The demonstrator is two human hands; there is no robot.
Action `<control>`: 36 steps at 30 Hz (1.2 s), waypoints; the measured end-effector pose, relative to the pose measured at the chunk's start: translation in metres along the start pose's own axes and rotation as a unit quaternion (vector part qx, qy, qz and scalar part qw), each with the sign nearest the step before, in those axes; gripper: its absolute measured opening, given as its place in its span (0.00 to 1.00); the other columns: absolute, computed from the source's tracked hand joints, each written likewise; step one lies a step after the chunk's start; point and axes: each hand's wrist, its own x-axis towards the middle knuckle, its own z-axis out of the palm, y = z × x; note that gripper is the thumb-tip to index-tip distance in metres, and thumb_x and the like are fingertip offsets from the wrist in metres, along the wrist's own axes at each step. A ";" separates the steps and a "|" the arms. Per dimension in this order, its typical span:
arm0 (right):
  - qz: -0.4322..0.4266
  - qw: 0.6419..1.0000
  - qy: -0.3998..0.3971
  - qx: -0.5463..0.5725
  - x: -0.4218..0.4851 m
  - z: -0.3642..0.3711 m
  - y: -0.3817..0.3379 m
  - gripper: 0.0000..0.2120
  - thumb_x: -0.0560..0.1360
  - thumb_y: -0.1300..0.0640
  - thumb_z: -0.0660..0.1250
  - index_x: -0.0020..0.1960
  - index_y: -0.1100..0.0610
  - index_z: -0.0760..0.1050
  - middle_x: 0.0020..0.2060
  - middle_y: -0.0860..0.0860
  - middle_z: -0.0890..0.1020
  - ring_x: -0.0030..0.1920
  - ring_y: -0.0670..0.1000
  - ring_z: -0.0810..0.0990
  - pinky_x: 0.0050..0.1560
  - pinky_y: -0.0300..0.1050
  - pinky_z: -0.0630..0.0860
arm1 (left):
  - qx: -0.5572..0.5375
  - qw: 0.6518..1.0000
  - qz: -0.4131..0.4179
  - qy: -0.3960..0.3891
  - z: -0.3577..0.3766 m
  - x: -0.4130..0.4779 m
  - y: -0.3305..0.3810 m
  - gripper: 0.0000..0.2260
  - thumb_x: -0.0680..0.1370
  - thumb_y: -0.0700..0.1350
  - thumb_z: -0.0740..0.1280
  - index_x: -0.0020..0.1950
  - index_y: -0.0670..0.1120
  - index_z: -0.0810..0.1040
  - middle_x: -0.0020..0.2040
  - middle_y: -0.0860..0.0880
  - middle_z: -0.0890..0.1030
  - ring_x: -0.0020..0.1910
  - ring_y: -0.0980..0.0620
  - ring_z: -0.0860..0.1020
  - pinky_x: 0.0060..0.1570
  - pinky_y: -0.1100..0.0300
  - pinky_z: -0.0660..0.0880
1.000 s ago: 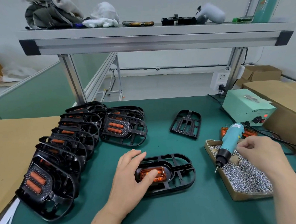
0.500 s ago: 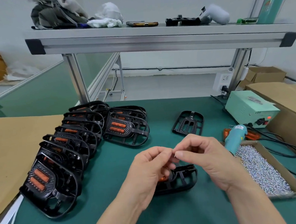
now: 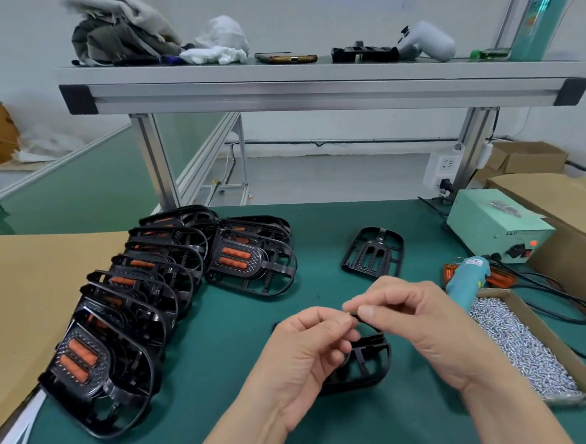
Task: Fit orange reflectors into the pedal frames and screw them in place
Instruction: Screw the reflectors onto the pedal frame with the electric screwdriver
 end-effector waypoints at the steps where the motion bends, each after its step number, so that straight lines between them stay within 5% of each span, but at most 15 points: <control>1: -0.003 0.999 0.053 -0.002 0.001 -0.007 0.003 0.05 0.74 0.59 0.73 0.46 0.51 0.88 0.40 0.44 0.83 0.41 0.39 0.79 0.44 0.29 0.72 | 0.003 1.000 0.006 0.004 -0.002 0.000 0.000 0.02 0.67 0.40 0.75 0.38 0.43 0.84 0.37 0.43 0.82 0.32 0.55 0.77 0.31 0.67 0.74; 4: 0.048 0.944 0.298 -0.134 0.006 -0.049 0.018 0.04 0.77 0.50 0.71 0.48 0.48 0.83 0.42 0.41 0.84 0.43 0.38 0.80 0.45 0.39 0.74 | 0.029 0.999 0.034 0.010 -0.010 0.000 0.005 0.04 0.68 0.38 0.76 0.38 0.43 0.82 0.38 0.43 0.81 0.33 0.54 0.76 0.33 0.65 0.74; 6: 0.141 0.881 0.347 -0.290 0.008 -0.082 0.037 0.15 0.77 0.42 0.69 0.55 0.53 0.77 0.50 0.48 0.82 0.49 0.49 0.79 0.51 0.50 0.73 | 0.040 0.998 0.050 0.012 -0.015 0.001 0.007 0.06 0.68 0.37 0.78 0.38 0.44 0.82 0.38 0.44 0.80 0.33 0.53 0.76 0.34 0.65 0.74; 8: 0.222 0.854 0.342 -0.323 0.008 -0.104 0.059 0.26 0.76 0.39 0.67 0.62 0.59 0.71 0.53 0.55 0.79 0.50 0.56 0.75 0.54 0.55 0.73 | 0.042 0.997 0.056 0.016 -0.019 0.002 0.008 0.06 0.67 0.37 0.77 0.38 0.44 0.82 0.38 0.44 0.79 0.33 0.53 0.76 0.34 0.64 0.74; 13: 0.289 0.878 0.337 -0.180 0.014 -0.103 0.086 0.35 0.74 0.38 0.71 0.68 0.61 0.63 0.47 0.56 0.79 0.48 0.60 0.82 0.53 0.61 0.79 | 0.051 0.997 0.060 0.014 -0.023 0.003 0.005 0.07 0.66 0.40 0.78 0.39 0.44 0.81 0.38 0.44 0.79 0.34 0.53 0.76 0.35 0.63 0.74; 16: 0.288 0.889 0.348 -0.070 0.025 -0.100 0.087 0.36 0.73 0.42 0.74 0.68 0.62 0.63 0.54 0.62 0.79 0.46 0.58 0.81 0.41 0.54 0.80 | 0.068 0.995 0.069 0.008 -0.024 0.003 0.004 0.07 0.68 0.43 0.77 0.41 0.43 0.82 0.40 0.43 0.80 0.35 0.52 0.76 0.35 0.63 0.74; 20: 0.256 0.881 0.394 0.062 0.029 -0.098 0.087 0.30 0.74 0.53 0.75 0.69 0.63 0.67 0.55 0.62 0.80 0.41 0.55 0.79 0.34 0.45 0.73 | 0.097 0.992 0.080 0.012 -0.024 0.000 0.004 0.04 0.71 0.43 0.73 0.42 0.42 0.83 0.41 0.43 0.81 0.36 0.52 0.76 0.35 0.63 0.74; 24: 0.200 0.865 0.405 0.220 0.024 -0.091 0.074 0.13 0.76 0.55 0.72 0.56 0.59 0.74 0.38 0.53 0.77 0.28 0.47 0.75 0.24 0.36 0.74 | 0.126 0.989 0.076 0.029 -0.024 -0.001 0.001 0.04 0.69 0.43 0.75 0.40 0.44 0.82 0.39 0.44 0.80 0.36 0.51 0.76 0.36 0.62 0.74; 29: 0.085 0.855 0.365 0.358 0.019 -0.076 0.036 0.08 0.77 0.51 0.70 0.48 0.55 0.76 0.33 0.49 0.74 0.29 0.44 0.73 0.26 0.33 0.72 | 0.152 0.985 0.072 0.026 -0.017 0.002 -0.003 0.09 0.64 0.46 0.78 0.39 0.46 0.82 0.37 0.44 0.78 0.36 0.50 0.75 0.38 0.60 0.74; 36: 0.003 0.871 0.305 0.386 0.017 -0.053 0.002 0.10 0.77 0.49 0.68 0.45 0.56 0.78 0.32 0.50 0.73 0.30 0.47 0.71 0.29 0.36 0.69 | 0.167 0.982 0.082 0.008 -0.015 0.004 -0.006 0.08 0.64 0.47 0.77 0.38 0.46 0.82 0.36 0.44 0.79 0.33 0.51 0.75 0.36 0.61 0.73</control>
